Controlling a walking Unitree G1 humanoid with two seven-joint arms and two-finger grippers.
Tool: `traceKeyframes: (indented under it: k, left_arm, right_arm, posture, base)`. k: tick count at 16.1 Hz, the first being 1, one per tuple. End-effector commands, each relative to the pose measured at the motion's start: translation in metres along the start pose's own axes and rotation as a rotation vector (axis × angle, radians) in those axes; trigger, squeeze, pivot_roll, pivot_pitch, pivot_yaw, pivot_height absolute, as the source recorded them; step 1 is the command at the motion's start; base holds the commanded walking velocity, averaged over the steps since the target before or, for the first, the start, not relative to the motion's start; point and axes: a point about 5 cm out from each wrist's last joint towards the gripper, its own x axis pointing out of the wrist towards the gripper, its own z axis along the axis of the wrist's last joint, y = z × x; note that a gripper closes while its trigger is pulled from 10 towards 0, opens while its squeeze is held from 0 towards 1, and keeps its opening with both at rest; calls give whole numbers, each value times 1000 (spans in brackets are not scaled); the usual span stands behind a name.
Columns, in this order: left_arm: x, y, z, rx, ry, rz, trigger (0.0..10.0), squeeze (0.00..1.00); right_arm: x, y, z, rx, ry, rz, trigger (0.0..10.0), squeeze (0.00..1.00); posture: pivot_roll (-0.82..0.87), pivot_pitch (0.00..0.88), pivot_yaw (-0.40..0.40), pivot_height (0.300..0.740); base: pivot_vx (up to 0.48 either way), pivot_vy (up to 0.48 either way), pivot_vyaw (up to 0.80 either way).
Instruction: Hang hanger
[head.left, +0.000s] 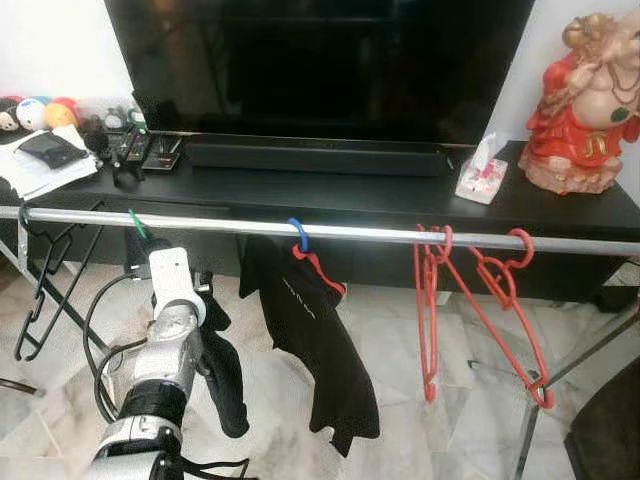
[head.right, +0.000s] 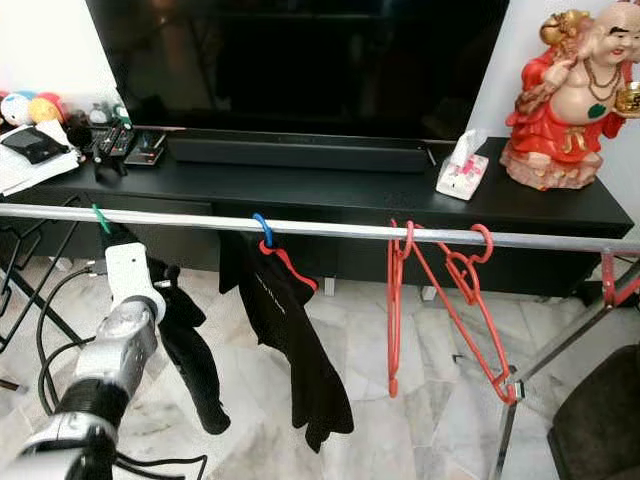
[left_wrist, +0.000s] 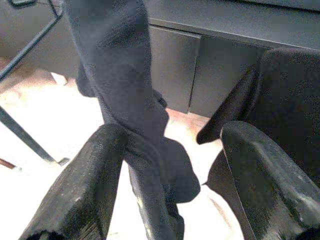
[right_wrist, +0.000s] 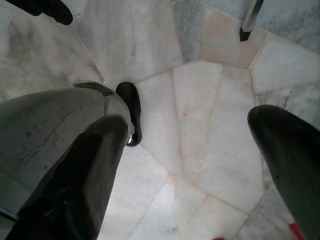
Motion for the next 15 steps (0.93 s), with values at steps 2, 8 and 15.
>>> traceKeyframes:
  k: [2, 8, 15]
  left_arm:
    - [5, 6, 3, -10, -4, 51, 10000, 0]
    - [8, 11, -2, -28, 10, 92, 10000, 0]
    - [10, 11, -8, -34, 33, 94, 0, 0]
  right_arm:
    - [0, -2, 2, 5, -11, -5, 10000, 0]
    - [0, -2, 3, 6, -15, 0, 10000, 0]
    - [0, -3, 3, 18, -18, -4, 10000, 0]
  posture:
    - [-42, 0, -32, 740]
    - [-41, 0, -36, 740]
    - [-50, 0, -37, 740]
  base:
    - [0, 0, 0]
    - [0, 0, 0]
    - [0, 0, 0]
